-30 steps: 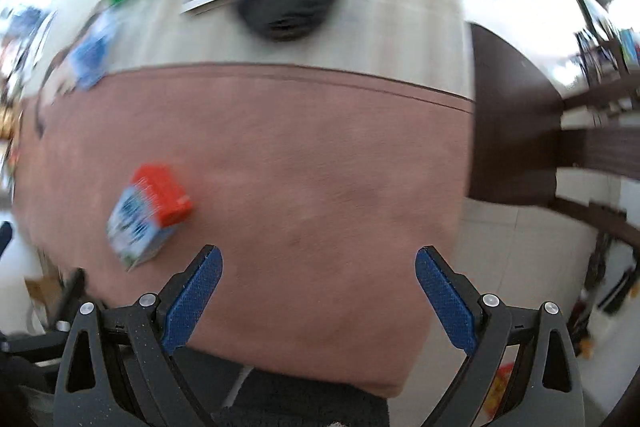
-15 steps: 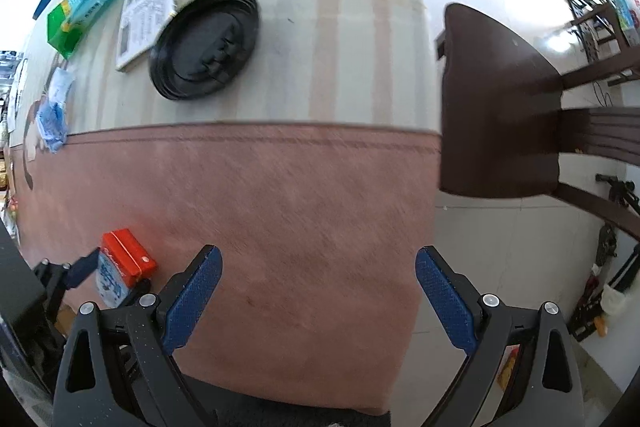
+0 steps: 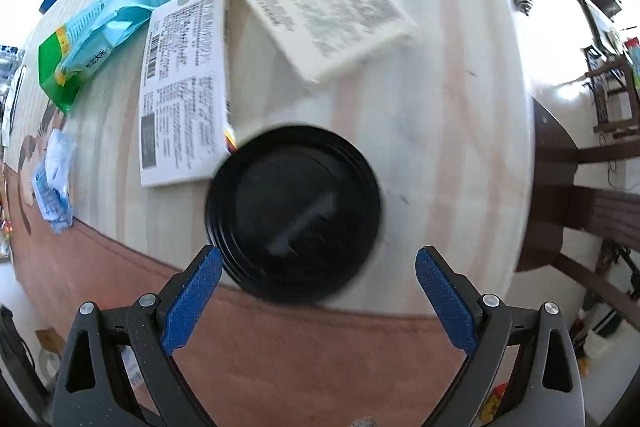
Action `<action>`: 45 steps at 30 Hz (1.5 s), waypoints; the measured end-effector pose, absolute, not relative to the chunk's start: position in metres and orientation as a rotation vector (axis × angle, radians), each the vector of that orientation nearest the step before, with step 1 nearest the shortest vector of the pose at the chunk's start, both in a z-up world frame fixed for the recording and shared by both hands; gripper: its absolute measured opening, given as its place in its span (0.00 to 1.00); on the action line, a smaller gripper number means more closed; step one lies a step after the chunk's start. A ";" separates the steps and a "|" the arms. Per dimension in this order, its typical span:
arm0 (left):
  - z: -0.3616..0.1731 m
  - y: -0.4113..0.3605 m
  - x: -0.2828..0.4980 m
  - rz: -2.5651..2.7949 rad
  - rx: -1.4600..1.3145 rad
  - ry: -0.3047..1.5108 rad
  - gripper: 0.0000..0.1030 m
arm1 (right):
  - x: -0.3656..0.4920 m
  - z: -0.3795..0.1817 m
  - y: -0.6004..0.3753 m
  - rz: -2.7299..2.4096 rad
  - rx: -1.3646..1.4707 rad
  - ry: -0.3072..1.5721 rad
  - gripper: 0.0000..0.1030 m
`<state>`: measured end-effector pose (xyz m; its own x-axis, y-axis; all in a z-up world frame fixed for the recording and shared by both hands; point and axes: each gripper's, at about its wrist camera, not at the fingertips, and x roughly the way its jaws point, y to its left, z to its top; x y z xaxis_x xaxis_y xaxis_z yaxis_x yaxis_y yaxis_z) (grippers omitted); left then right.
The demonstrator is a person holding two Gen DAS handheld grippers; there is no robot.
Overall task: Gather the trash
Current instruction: 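Grasp the Perfectlands milk carton with the left tool while the right tool grasps the black lid, then carry the Perfectlands milk carton and black lid to the bin and release them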
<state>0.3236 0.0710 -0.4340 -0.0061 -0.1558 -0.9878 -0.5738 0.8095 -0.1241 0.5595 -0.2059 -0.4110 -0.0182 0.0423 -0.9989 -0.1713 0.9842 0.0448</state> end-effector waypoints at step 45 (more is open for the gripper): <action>-0.293 0.048 0.211 0.522 -0.502 1.226 0.45 | 0.378 -0.282 -0.138 0.583 -0.159 1.313 0.09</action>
<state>0.2107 0.0476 -0.2928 0.2525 0.1036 -0.9620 -0.6218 0.7791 -0.0793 0.3781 -0.1379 -0.2821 0.1355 0.3122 -0.9403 -0.4875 0.8472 0.2111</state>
